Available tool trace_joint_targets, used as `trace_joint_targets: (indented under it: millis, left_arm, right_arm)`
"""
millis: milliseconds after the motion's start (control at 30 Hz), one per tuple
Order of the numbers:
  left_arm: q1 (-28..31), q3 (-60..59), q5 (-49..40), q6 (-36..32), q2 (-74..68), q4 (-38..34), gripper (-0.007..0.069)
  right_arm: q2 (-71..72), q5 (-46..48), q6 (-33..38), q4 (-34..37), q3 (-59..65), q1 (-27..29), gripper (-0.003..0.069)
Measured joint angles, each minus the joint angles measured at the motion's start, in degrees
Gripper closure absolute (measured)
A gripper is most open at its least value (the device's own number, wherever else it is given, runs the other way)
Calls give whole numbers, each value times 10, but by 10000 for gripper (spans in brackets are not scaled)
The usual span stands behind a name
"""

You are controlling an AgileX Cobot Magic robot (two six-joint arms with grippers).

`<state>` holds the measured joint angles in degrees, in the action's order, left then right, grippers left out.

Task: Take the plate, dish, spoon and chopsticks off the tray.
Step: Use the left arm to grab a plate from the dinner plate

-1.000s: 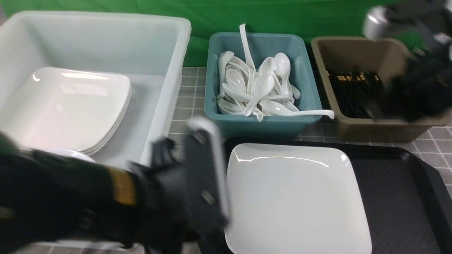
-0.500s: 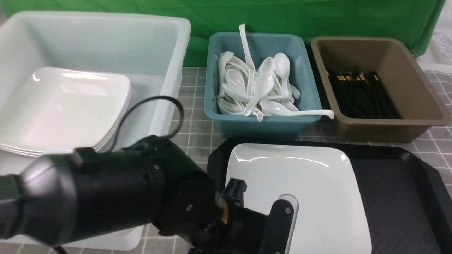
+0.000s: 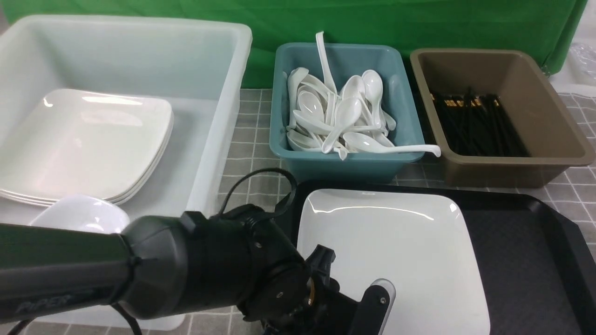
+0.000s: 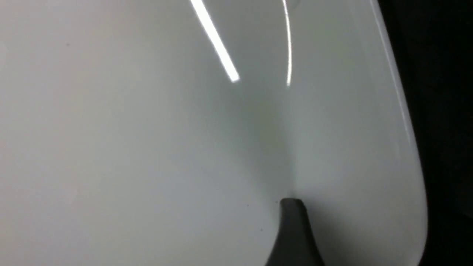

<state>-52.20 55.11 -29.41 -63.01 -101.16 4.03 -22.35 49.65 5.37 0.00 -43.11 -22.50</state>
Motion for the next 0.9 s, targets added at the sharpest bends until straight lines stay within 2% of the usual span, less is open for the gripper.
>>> trace_joint_targets:
  millis: [167,400,500,600,767,900]
  left_arm:
    - [0,0,15,0,-4,33,280]
    - [-1,3,18,0,-12,50,308]
    - [-2,6,18,2,-16,53,361]
    - [-4,7,31,23,-17,56,402]
    - [-15,11,1,51,9,45,412]
    - [-57,16,-36,71,81,33,536]
  right_arm:
    - [0,13,0,0,0,0,586]
    - [0,16,1,0,0,0,579]
    - [0,16,1,0,0,0,578]
    - [0,16,1,0,0,0,572]
    - [0,11,2,0,0,0,568]
    - [0,-18,1,0,-1,0,565]
